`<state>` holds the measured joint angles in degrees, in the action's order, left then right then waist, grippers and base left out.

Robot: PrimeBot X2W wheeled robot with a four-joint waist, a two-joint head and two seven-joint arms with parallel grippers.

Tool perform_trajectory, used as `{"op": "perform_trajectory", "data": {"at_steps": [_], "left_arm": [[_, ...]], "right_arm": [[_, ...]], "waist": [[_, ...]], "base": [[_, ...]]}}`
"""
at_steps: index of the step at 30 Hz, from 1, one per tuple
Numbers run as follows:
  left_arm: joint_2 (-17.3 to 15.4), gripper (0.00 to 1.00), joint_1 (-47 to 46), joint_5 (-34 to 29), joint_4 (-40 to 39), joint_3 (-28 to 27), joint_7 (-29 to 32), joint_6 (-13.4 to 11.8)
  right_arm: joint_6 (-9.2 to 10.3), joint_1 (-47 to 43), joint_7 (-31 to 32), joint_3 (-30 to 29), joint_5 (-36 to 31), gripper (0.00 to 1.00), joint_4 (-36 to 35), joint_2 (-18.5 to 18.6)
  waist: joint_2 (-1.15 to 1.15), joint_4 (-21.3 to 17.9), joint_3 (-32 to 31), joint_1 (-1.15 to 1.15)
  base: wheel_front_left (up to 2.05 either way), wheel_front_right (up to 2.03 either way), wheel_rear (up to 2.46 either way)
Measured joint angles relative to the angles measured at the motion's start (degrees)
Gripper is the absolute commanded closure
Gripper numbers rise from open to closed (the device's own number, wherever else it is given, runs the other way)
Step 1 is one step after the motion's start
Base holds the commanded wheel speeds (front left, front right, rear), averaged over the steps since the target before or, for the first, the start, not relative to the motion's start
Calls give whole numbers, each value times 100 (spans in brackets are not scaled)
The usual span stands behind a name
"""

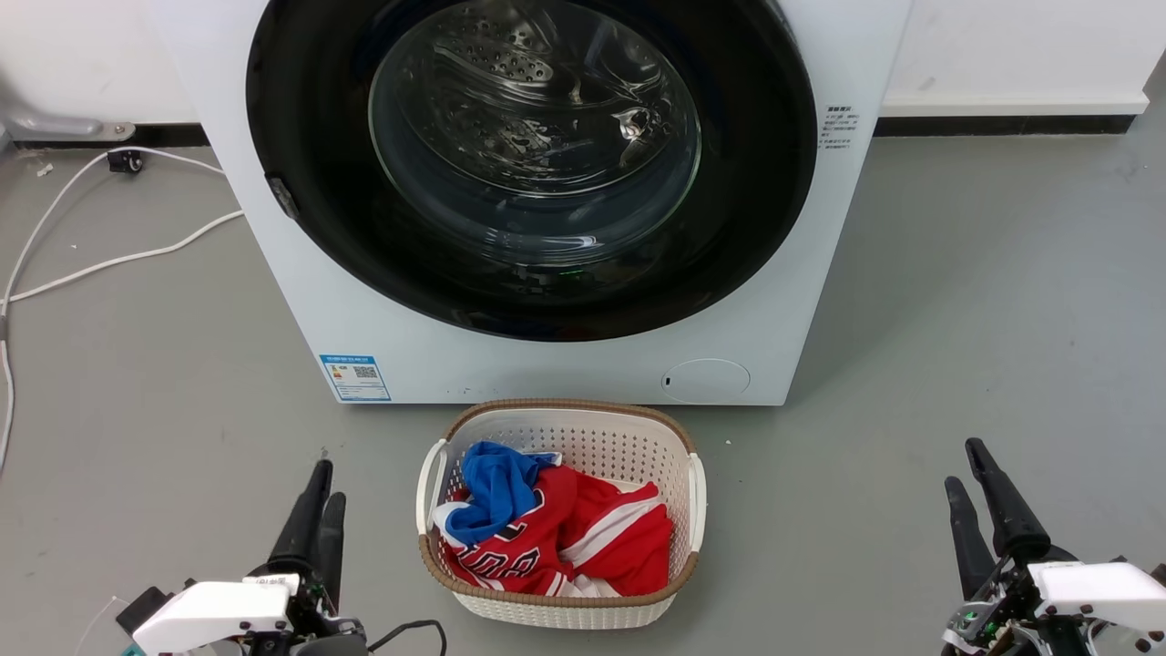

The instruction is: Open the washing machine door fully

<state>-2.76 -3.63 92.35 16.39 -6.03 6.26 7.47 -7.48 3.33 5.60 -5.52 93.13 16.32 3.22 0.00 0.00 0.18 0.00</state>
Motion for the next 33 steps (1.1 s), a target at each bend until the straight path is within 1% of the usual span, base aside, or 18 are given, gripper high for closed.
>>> {"op": "perform_trajectory", "data": {"at_steps": [3, 10, 13, 20, 25, 33], "left_arm": [[1, 0, 8, -108, -43, 10, -93, 0], [1, 0, 8, -667, -226, 1, -288, -80], [1, 0, 8, -1013, -337, 9, -359, -119], [0, 0, 8, -1862, -620, 52, -535, -343], [0, 0, 13, -2564, -775, 172, -651, -501], [0, 0, 21, -3504, -898, 356, -818, -670]], "right_arm": [[0, -18, -80, -8, -144, 0, -29, -4], [0, -41, -274, -64, -824, 0, -244, -7], [0, -59, -356, -49, -1270, 0, -394, -8], [0, -125, -522, 5, -2227, 0, -734, -11], [0, -130, -625, 88, -3062, 0, -995, -12], [0, -253, -797, 234, -4273, 0, -1244, -14]], "waist": [[0, 0, 2, 0], [0, 1, 10, 0], [0, 2, 16, 0], [0, 6, 29, 0], [0, 8, 38, 0], [0, 15, 42, 0]], "base": [[0, 0, 0], [0, 0, 0], [0, 0, 0], [0, 0, 0], [0, 0, 0], [0, 0, 0]]}}
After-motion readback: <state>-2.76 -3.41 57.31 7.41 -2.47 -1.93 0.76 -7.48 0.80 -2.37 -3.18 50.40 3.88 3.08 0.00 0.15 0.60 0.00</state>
